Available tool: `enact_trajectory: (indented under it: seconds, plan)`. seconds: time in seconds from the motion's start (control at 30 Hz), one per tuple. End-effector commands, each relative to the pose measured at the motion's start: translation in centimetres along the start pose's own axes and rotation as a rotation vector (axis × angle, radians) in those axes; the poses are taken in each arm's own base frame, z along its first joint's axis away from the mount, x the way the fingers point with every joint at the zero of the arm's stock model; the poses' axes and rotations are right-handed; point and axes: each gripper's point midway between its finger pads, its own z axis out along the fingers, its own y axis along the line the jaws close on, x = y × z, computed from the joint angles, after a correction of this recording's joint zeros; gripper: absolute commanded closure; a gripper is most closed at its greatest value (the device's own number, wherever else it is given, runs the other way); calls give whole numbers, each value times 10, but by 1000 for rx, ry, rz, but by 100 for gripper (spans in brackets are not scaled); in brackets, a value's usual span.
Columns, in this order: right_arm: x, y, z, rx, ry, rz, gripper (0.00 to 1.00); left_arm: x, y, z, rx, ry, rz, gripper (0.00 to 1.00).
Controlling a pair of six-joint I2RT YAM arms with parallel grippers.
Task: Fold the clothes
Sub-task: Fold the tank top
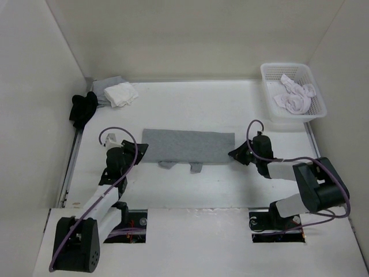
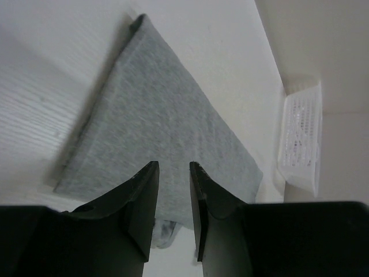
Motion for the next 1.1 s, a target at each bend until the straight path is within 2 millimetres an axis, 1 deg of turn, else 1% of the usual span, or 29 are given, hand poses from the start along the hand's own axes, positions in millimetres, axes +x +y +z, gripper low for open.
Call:
enact_trajectory:
  seconds: [0.0, 0.07, 0.1, 0.17, 0.23, 0.3, 0.37, 0.43, 0.47, 0.5, 0.53, 0.6, 0.63, 0.7, 0.77, 0.83, 0.9, 0.97, 1.03, 1.07]
  plan:
    - [-15, 16, 6, -66, -31, 54, 89, -20, -61, 3, 174, -82, 59, 74]
    - [-28, 24, 3, -100, -84, 65, 100, -12, -73, 3, 208, -67, 77, 75]
    - [-33, 28, -2, -116, -112, 66, 100, -7, -79, 3, 224, -56, 85, 75]
    - [-49, 32, -17, -128, -197, 59, 100, 4, -86, 2, 247, -29, 97, 75]
    - [-59, 28, -34, -95, -249, 31, 100, 17, -94, 0, 272, 0, 103, 75]
    - [-71, 25, -55, -49, -308, -12, 100, 28, -100, -3, 288, 26, 108, 75]
    - [-88, 29, -82, -16, -377, -67, 100, 38, -106, -5, 303, 46, 113, 75]
    - [-106, 41, -107, 7, -440, -135, 100, 45, -110, -7, 315, 60, 119, 75]
    - [-112, 51, -116, 11, -459, -169, 100, 47, -112, -8, 318, 64, 117, 75]
    - [-113, 63, -121, -4, -458, -195, 100, 48, -113, -9, 321, 66, 115, 75]
    - [-110, 79, -122, -32, -445, -231, 100, 48, -114, -9, 323, 67, 112, 75]
    - [-96, 109, -115, -73, -394, -309, 100, 49, -115, -10, 327, 73, 104, 75]
    - [-91, 118, -111, -76, -374, -345, 100, 49, -115, -11, 330, 74, 99, 75]
    - [-72, 141, -97, -74, -313, -451, 100, 49, -115, -14, 336, 73, 94, 75]
    - [-50, 160, -78, -46, -242, -552, 100, 48, -111, -16, 333, 67, 86, 75]
    - [-27, 171, -56, -9, -165, -629, 99, 46, -107, -17, 330, 61, 79, 74]
    - [-4, 175, -33, 32, -89, -678, 97, 43, -104, -19, 329, 56, 72, 74]
    - [22, 183, -14, 36, -32, -717, 89, 40, -101, -20, 329, 50, 66, 74]
    - [55, 196, 3, 24, 28, -755, 82, 36, -97, -20, 326, 40, 60, 73]
    - [72, 202, 8, 19, 57, -777, 76, 35, -94, -20, 319, 39, 57, 73]
